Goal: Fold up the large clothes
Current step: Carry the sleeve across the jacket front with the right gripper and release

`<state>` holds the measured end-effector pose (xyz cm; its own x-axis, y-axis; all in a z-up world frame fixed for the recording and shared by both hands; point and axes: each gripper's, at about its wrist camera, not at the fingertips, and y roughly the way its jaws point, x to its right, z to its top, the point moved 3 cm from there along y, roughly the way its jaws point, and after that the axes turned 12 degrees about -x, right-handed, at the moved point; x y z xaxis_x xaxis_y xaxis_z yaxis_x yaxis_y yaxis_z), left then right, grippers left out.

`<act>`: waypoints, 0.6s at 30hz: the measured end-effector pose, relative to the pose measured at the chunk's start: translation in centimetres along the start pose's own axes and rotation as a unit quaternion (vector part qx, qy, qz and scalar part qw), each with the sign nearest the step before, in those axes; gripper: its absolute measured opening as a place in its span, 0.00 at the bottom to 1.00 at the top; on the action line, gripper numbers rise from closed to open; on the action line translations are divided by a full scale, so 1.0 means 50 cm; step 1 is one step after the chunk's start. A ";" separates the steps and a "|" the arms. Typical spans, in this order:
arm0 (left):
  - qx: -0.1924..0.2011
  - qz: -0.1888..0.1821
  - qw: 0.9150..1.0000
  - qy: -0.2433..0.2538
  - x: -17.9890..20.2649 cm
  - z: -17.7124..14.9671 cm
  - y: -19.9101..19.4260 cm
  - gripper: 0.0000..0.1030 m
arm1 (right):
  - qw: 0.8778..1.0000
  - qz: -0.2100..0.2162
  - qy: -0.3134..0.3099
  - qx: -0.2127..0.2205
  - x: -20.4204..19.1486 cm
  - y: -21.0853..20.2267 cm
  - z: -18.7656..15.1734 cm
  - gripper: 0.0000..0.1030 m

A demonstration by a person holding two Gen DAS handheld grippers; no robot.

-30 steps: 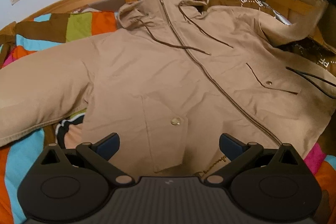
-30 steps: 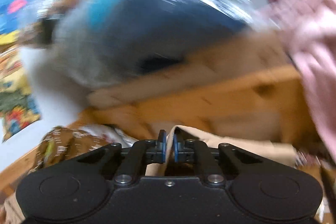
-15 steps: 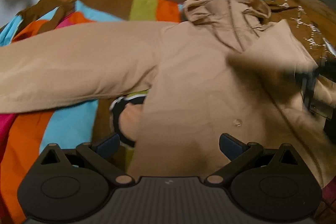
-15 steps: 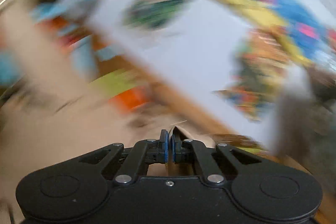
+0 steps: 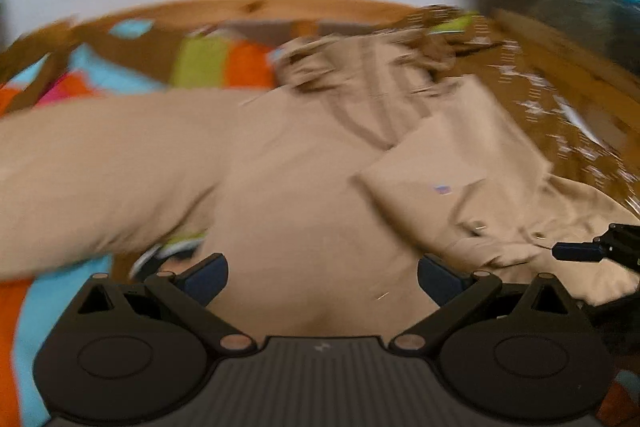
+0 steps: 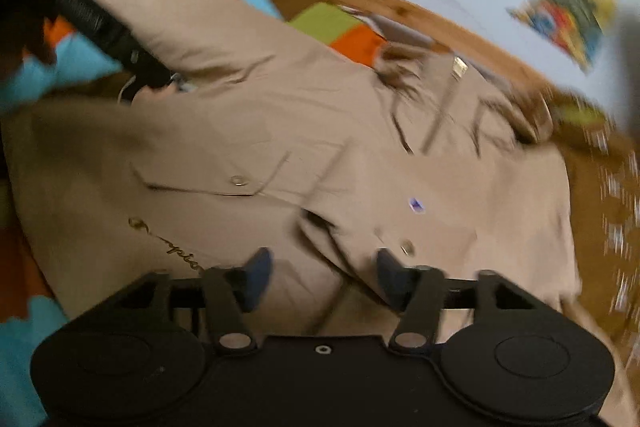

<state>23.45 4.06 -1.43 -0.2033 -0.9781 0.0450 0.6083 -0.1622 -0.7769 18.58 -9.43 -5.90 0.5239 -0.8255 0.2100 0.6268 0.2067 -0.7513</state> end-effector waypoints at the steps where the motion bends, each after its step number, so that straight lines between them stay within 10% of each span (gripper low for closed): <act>1: 0.006 -0.004 1.000 0.025 0.021 0.006 0.010 0.99 | 0.999 0.012 0.030 -0.004 0.018 -0.013 -0.008 0.63; 7: 0.003 -0.020 0.978 0.207 0.187 0.025 0.090 0.99 | 0.963 -0.021 0.267 -0.015 0.168 -0.050 -0.108 0.63; 12: -0.010 -0.024 0.965 0.261 0.285 0.010 0.147 0.90 | 0.937 -0.079 0.339 0.010 0.217 -0.068 -0.162 0.63; 18: 0.022 0.074 0.946 0.314 0.355 -0.004 0.161 0.46 | 0.923 -0.086 0.374 0.028 0.216 -0.091 -0.187 0.63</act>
<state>24.60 -14.58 -7.01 -0.5214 -0.7221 -0.4547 0.6942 -0.0491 -0.7181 15.99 -24.19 -6.09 -0.1177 -0.9761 -0.1826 0.7030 0.0479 -0.7095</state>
